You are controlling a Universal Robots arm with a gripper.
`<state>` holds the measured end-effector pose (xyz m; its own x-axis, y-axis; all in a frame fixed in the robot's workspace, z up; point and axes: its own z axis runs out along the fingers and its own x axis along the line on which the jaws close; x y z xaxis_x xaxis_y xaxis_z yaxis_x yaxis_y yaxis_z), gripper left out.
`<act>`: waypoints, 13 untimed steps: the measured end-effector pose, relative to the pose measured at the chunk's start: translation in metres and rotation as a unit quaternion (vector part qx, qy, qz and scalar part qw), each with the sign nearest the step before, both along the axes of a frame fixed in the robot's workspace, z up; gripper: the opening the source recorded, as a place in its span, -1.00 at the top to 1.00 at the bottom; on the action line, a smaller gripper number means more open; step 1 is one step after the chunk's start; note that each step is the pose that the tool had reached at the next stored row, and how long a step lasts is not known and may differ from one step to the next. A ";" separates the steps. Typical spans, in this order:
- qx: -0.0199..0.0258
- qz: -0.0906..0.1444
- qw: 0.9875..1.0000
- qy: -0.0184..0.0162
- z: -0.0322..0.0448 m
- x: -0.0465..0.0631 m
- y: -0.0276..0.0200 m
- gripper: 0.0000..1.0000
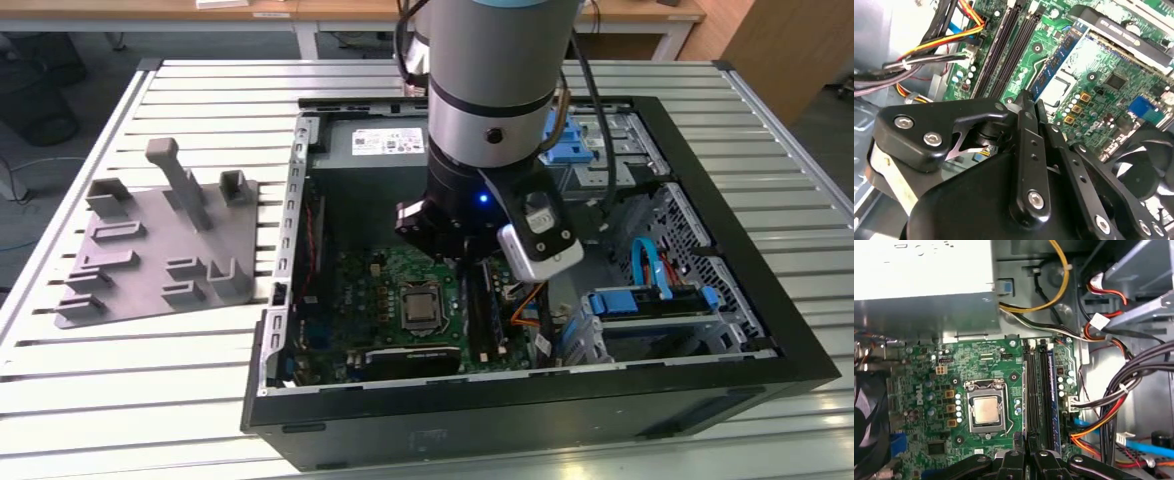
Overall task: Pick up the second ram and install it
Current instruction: 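Press down the second ram until it locks into place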
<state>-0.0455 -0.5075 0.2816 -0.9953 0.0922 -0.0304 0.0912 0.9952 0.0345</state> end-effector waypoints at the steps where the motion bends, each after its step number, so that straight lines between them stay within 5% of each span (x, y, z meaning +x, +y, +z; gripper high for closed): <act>1: 0.000 -0.007 1.000 0.000 0.0000 0.000 0.0000 0.72; 6: 0.000 -0.039 0.999 0.000 -0.0002 0.000 0.0000 0.72; 13: 0.000 -0.083 0.997 0.000 -0.0006 0.000 0.0000 0.72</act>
<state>-0.0455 -0.5074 0.2810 -0.9664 0.2551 -0.0304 0.2541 0.9666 0.0345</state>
